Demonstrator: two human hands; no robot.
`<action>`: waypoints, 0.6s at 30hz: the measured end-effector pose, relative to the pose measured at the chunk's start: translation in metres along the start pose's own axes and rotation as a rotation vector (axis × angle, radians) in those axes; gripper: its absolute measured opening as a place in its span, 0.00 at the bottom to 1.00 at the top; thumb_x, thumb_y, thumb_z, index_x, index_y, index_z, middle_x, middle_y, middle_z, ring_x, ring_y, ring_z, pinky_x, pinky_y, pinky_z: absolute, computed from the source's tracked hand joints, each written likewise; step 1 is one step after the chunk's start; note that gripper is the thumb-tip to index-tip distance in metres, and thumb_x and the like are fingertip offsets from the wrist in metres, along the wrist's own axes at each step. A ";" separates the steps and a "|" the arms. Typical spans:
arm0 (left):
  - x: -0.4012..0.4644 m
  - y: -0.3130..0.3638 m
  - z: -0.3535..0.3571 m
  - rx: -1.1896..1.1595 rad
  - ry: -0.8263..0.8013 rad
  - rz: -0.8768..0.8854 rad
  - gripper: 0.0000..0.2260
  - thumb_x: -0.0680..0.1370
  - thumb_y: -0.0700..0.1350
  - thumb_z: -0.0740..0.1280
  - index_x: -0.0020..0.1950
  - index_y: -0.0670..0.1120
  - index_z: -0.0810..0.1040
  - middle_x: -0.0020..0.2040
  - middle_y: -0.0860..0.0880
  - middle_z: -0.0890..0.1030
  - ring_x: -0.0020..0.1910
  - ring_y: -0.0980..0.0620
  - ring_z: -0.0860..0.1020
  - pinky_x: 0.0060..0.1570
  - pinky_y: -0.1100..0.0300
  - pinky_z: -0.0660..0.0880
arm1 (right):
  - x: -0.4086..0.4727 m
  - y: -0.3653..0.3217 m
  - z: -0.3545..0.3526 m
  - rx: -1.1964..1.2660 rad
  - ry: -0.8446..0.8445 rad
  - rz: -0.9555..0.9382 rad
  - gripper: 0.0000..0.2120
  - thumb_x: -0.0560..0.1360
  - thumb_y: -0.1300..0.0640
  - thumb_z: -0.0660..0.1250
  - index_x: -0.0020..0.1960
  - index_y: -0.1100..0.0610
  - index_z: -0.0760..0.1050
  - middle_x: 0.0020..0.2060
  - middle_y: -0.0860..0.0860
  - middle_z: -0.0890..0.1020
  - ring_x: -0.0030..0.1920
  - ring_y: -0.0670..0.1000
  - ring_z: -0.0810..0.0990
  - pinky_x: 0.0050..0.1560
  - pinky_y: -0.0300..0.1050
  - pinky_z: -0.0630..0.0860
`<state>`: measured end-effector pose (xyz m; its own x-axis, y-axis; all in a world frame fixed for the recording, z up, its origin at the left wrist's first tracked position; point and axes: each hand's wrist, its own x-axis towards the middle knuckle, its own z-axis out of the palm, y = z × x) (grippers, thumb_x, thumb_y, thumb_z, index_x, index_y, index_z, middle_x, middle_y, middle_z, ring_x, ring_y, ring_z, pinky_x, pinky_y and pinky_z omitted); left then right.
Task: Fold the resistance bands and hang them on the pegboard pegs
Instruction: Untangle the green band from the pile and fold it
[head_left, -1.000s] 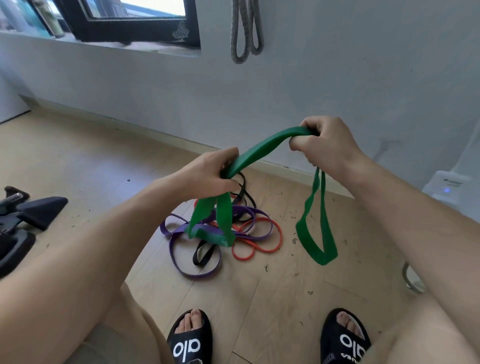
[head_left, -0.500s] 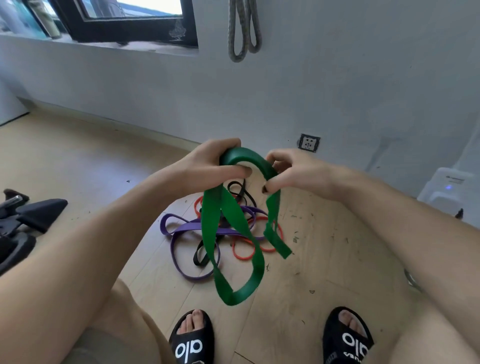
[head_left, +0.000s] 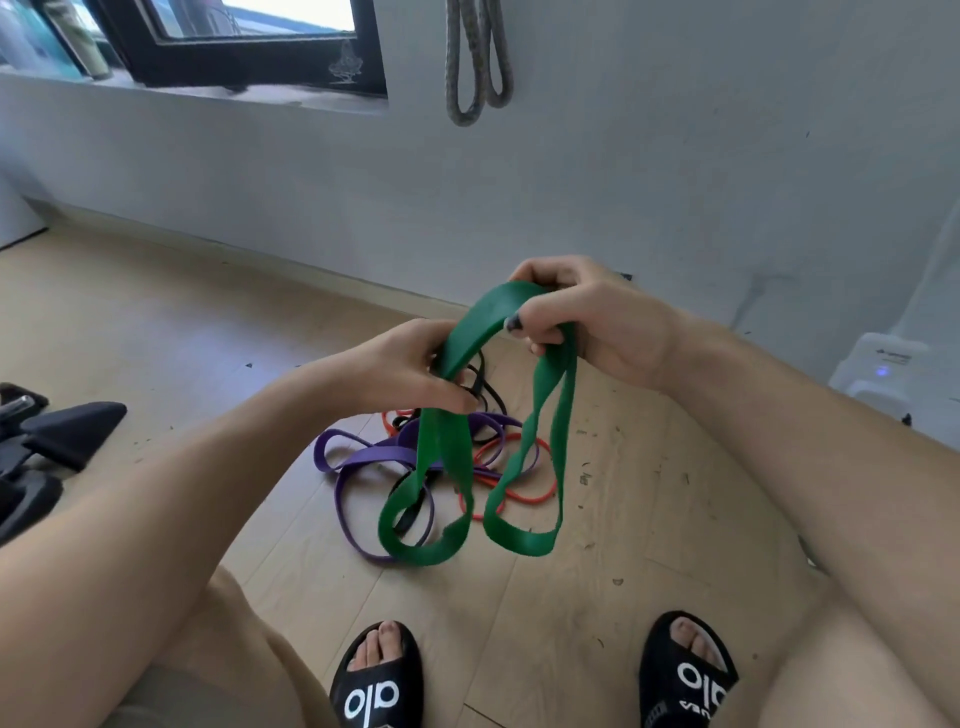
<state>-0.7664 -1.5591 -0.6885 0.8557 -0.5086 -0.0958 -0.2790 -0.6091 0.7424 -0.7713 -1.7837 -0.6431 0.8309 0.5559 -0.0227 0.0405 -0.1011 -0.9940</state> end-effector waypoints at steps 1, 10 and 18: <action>0.000 -0.002 0.000 0.013 0.015 0.013 0.12 0.69 0.48 0.77 0.47 0.53 0.76 0.37 0.57 0.74 0.37 0.55 0.74 0.40 0.50 0.74 | 0.000 0.000 -0.005 0.006 0.034 -0.004 0.06 0.67 0.62 0.70 0.44 0.59 0.75 0.33 0.50 0.75 0.30 0.46 0.68 0.38 0.42 0.68; 0.002 -0.004 -0.008 0.096 0.156 0.053 0.13 0.73 0.49 0.76 0.43 0.52 0.71 0.35 0.54 0.73 0.32 0.56 0.71 0.34 0.61 0.68 | -0.005 0.020 -0.041 -0.355 0.167 0.096 0.23 0.70 0.33 0.69 0.36 0.53 0.73 0.30 0.49 0.70 0.32 0.50 0.67 0.40 0.48 0.66; 0.007 0.021 0.007 0.246 0.141 0.177 0.15 0.75 0.48 0.76 0.45 0.52 0.68 0.34 0.54 0.74 0.32 0.57 0.72 0.31 0.64 0.66 | -0.006 0.024 -0.013 -0.340 0.041 0.226 0.30 0.77 0.31 0.57 0.50 0.57 0.82 0.43 0.55 0.86 0.43 0.52 0.84 0.55 0.50 0.79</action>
<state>-0.7694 -1.5794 -0.6779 0.8317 -0.5407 0.1259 -0.5108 -0.6565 0.5551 -0.7679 -1.8005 -0.6658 0.8614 0.4554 -0.2250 0.0299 -0.4877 -0.8725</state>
